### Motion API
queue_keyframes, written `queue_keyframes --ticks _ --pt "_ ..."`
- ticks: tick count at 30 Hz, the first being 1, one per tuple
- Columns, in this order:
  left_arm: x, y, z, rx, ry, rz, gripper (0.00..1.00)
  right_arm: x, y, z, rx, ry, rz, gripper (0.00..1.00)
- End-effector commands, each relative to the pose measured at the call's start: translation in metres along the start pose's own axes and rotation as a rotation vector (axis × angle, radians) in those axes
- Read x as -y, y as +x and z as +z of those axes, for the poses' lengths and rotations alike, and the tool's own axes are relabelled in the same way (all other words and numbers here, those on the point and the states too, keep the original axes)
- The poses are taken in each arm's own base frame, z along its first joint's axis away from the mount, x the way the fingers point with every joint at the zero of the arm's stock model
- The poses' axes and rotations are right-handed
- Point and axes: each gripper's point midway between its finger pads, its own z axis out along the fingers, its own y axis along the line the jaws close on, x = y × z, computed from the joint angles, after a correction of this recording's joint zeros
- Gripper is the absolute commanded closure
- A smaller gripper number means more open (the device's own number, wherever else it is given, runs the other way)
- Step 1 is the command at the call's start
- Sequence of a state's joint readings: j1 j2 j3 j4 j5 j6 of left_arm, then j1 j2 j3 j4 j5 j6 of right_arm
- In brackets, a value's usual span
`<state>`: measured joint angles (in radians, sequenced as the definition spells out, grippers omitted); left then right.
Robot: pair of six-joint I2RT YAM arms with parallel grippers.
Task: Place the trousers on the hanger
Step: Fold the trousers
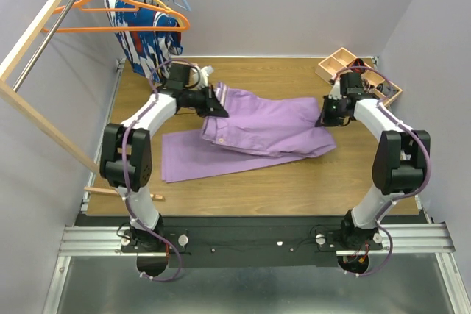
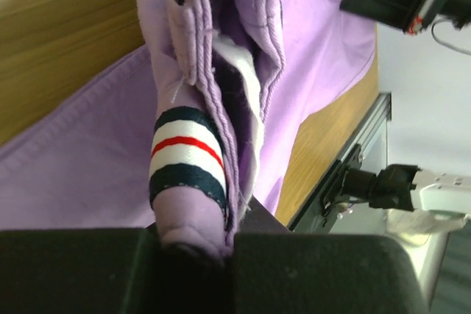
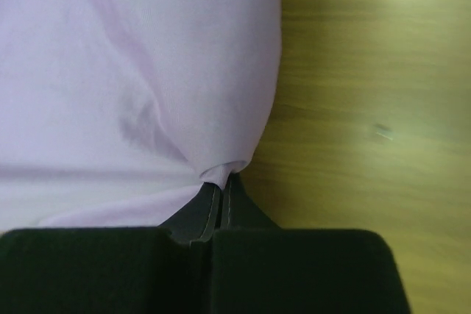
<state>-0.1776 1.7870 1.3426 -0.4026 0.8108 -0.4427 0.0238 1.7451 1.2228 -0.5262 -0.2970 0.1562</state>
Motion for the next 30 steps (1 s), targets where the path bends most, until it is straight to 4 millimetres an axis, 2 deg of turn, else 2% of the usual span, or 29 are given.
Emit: queue_keyframes --ticks 1,5,8,9,10,11,13,18,26,29,30 --pt "0.031 -0.007 0.042 -0.016 0.084 0.071 1.0 0.105 0.018 -0.04 -0.052 0.486 0.084 0.99" --pt "0.053 -0.017 0.061 -0.002 0.15 0.08 1.0 0.146 0.02 -0.064 -0.047 0.65 0.154 0.99" --pt "0.068 -0.025 0.058 0.021 0.181 0.077 1.0 0.158 0.017 -0.073 -0.039 0.7 0.172 0.99" --pt "0.071 -0.025 0.057 0.021 0.189 0.074 1.0 0.158 0.017 -0.072 -0.044 0.699 0.176 0.94" --pt "0.075 -0.026 0.054 0.022 0.199 0.073 1.0 0.158 0.016 -0.071 -0.046 0.696 0.18 0.61" --pt "0.083 -0.026 0.048 0.025 0.211 0.069 1.0 0.158 0.016 -0.07 -0.048 0.693 0.185 0.4" --pt "0.091 -0.022 0.042 0.013 0.235 0.063 1.0 0.156 0.018 -0.065 -0.054 0.675 0.206 0.11" --pt "0.111 -0.008 0.021 -0.008 0.282 0.043 1.0 0.151 0.024 -0.05 -0.081 0.632 0.239 0.08" --pt "0.146 0.008 -0.018 0.005 0.332 0.026 1.0 0.141 0.01 -0.041 -0.065 0.55 0.224 0.07" --pt "0.143 0.013 -0.031 0.034 0.311 0.012 1.0 0.128 -0.001 -0.039 -0.041 0.468 0.206 0.08" --pt "0.14 0.015 -0.034 0.038 0.306 0.006 1.0 0.118 -0.008 -0.038 -0.021 0.41 0.197 0.08"
